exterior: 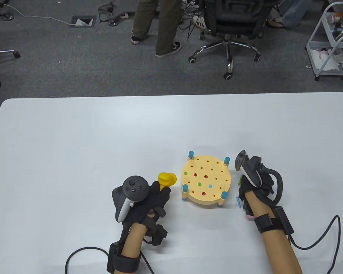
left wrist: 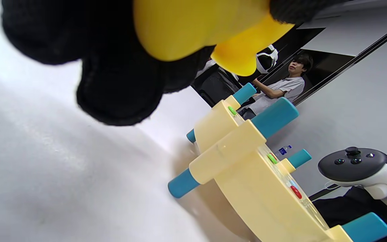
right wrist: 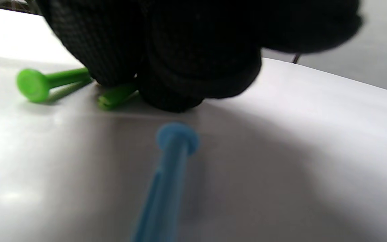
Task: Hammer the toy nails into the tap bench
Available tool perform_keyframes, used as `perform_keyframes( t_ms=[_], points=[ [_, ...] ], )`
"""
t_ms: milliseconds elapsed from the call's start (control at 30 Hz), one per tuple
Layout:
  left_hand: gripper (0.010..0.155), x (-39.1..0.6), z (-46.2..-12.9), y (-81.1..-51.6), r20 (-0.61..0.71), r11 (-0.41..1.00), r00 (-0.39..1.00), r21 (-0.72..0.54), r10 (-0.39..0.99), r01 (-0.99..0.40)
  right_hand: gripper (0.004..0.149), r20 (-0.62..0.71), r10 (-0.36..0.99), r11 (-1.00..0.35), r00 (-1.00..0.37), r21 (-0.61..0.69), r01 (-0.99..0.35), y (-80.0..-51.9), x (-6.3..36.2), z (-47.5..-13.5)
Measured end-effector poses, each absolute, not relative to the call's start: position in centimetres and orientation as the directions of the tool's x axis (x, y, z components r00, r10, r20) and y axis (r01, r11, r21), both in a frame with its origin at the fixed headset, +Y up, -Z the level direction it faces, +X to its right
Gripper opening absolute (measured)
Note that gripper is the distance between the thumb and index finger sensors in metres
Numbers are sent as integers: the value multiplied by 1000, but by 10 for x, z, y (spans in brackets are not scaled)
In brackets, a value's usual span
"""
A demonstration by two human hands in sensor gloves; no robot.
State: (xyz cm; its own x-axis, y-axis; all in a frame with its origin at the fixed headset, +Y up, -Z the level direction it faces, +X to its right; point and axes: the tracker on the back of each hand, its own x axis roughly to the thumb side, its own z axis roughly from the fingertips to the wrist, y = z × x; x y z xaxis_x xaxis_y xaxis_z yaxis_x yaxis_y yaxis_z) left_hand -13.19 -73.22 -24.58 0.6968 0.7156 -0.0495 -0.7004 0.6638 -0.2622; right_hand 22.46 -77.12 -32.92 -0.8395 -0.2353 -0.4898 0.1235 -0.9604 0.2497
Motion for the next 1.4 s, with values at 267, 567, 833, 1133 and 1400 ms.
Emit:
perform_keyframes(
  t_ms=[267,567,833,1133,1400],
  points=[
    [67,-136,-244,-733,-66,662,695,-250,716,-706,56,-520,-314,-916,-794,385,110,-766,217,-329],
    [68,-135,-244,-730,-37,665,698,-272,715,-695,58,-516,-101,-948,-851,310,-76,-755,237,-317],
    [67,-134,-245,-730,-12,667,689,-240,725,-706,44,-388,331,-919,-860,76,-387,-717,264,-308],
    [66,-121,-238,-717,109,680,672,-152,732,-717,43,284,431,-883,-857,-64,-465,-670,193,-274],
    [63,-119,-240,-720,132,694,684,-225,717,-684,42,400,46,-992,-915,-86,-88,-680,144,-290]
  ],
)
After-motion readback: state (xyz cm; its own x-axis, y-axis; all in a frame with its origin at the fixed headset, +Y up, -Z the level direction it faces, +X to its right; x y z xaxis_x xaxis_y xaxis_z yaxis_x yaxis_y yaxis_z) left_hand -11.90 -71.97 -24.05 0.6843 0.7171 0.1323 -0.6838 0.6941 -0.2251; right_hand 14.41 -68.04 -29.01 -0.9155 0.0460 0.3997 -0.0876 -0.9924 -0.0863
